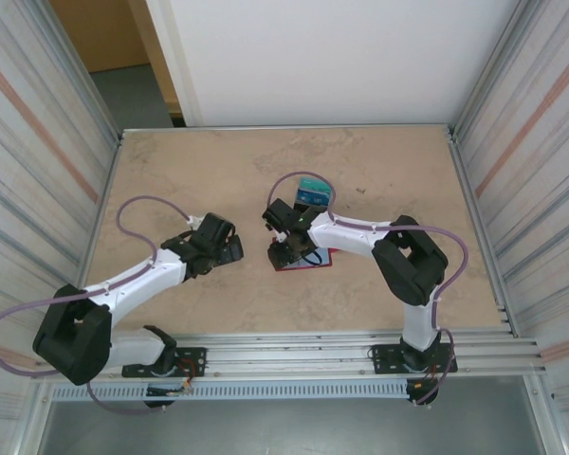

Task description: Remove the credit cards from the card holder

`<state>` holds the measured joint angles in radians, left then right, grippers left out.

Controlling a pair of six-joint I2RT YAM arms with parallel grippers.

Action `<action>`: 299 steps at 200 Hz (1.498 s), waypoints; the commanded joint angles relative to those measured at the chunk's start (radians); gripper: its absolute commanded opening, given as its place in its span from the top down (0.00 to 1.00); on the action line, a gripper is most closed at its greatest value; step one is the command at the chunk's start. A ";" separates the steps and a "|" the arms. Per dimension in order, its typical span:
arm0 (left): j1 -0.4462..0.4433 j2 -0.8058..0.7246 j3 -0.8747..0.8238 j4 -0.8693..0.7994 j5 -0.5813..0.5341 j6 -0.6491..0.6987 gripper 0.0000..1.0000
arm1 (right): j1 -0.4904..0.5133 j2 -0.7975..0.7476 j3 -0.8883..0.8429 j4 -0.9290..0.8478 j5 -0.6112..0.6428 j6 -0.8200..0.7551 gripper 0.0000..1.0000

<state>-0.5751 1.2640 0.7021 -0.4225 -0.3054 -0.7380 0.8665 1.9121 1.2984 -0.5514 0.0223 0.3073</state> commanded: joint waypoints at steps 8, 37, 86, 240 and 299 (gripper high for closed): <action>0.010 -0.009 -0.008 -0.009 0.004 -0.015 0.01 | 0.003 0.034 0.018 -0.016 -0.004 0.019 0.43; 0.010 -0.006 -0.006 -0.008 0.007 -0.014 0.01 | 0.003 0.055 0.021 -0.013 -0.024 0.022 0.42; 0.010 -0.006 -0.007 -0.009 0.012 -0.015 0.01 | -0.003 0.073 0.013 -0.022 -0.030 0.032 0.49; 0.009 -0.012 0.053 -0.014 0.021 0.029 0.01 | -0.019 -0.031 -0.014 -0.053 0.207 0.091 0.84; 0.007 -0.012 0.066 -0.010 0.029 0.039 0.01 | -0.056 -0.081 -0.055 -0.035 0.208 0.112 0.83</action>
<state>-0.5751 1.2644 0.7330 -0.4225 -0.2798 -0.7189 0.8265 1.8866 1.2675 -0.5701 0.1967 0.3859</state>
